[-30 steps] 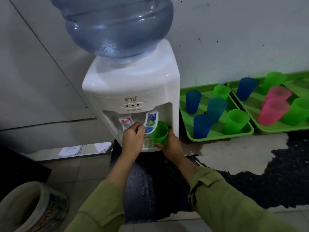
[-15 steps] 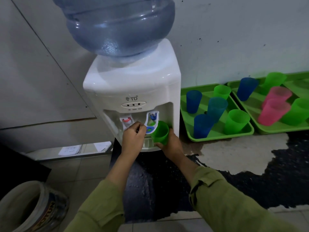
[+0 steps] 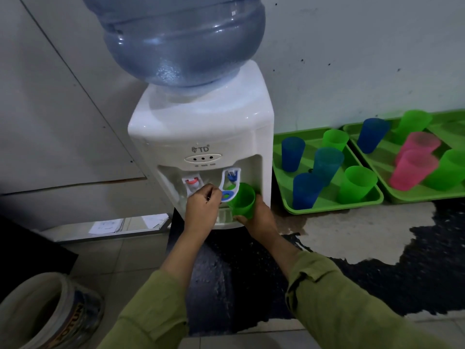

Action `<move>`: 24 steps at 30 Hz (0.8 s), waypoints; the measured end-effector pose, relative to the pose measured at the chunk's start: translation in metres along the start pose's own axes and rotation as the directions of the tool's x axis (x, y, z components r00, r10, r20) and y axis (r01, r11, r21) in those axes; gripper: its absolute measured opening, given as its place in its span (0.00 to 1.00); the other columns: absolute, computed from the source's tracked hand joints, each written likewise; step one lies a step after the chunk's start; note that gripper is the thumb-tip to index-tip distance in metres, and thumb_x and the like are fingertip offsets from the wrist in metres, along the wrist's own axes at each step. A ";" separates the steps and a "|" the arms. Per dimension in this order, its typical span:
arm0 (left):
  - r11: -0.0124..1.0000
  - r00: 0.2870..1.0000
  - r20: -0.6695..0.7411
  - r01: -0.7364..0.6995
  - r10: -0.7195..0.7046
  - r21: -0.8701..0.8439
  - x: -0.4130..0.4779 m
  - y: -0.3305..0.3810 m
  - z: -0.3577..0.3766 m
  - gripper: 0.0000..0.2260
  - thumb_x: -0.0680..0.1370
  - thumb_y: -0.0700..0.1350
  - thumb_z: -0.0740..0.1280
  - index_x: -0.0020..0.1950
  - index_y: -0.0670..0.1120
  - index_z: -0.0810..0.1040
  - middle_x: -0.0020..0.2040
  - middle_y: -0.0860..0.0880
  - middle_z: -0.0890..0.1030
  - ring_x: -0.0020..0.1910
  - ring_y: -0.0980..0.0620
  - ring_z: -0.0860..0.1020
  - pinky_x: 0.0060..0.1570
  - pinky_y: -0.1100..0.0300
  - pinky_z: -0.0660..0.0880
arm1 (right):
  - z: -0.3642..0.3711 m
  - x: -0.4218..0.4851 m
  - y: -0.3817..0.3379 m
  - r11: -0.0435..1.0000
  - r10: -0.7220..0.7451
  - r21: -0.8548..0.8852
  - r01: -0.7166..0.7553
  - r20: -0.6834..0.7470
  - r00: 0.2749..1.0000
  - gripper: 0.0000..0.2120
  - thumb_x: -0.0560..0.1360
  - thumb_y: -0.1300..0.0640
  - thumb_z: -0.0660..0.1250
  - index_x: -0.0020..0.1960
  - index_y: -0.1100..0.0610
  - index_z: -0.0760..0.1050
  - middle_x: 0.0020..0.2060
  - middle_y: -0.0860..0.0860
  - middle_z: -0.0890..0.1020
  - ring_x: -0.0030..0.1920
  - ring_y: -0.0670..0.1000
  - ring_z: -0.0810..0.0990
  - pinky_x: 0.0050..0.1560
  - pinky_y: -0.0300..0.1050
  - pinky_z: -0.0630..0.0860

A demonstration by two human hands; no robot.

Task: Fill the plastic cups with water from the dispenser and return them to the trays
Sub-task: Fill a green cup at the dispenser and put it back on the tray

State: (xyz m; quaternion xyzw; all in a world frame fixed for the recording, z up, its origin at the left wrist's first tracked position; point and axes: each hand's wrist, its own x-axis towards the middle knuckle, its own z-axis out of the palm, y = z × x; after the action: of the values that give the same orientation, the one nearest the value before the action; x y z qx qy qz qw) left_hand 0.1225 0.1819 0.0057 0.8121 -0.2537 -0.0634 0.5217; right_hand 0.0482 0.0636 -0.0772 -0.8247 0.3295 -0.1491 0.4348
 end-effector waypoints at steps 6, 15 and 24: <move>1.000 1.000 -0.005 0.008 -0.008 0.002 -0.001 0.002 0.000 0.15 0.76 0.40 0.60 0.28 0.47 0.67 0.23 0.52 0.68 0.25 0.55 0.65 0.28 0.61 0.62 | -0.001 0.000 0.000 1.000 0.000 -0.009 0.000 0.017 1.000 0.35 0.66 0.52 0.76 0.66 0.60 0.63 0.61 0.58 0.76 0.61 0.58 0.75 0.58 0.50 0.74; 0.984 0.978 0.149 0.156 -0.143 -0.085 0.010 0.002 -0.008 0.10 0.77 0.41 0.63 0.37 0.50 0.75 0.28 0.50 0.73 0.25 0.58 0.69 0.26 0.69 0.66 | -0.001 0.000 0.000 1.000 0.003 -0.006 -0.002 0.018 1.000 0.35 0.66 0.53 0.76 0.66 0.59 0.63 0.61 0.57 0.76 0.61 0.58 0.75 0.59 0.51 0.73; 0.985 0.986 0.015 0.168 -0.167 -0.038 0.010 -0.012 0.013 0.11 0.72 0.31 0.65 0.36 0.46 0.75 0.35 0.51 0.77 0.32 0.58 0.74 0.31 0.77 0.68 | 0.001 0.002 0.002 1.000 0.017 0.016 -0.017 0.017 1.000 0.32 0.64 0.53 0.77 0.63 0.58 0.65 0.59 0.56 0.78 0.59 0.57 0.77 0.57 0.49 0.75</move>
State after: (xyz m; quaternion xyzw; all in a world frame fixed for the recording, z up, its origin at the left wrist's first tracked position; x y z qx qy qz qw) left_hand 0.1306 0.1710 -0.0091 0.8197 -0.1862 -0.1166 0.5290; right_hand 0.0498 0.0622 -0.0793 -0.8196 0.3317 -0.1412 0.4453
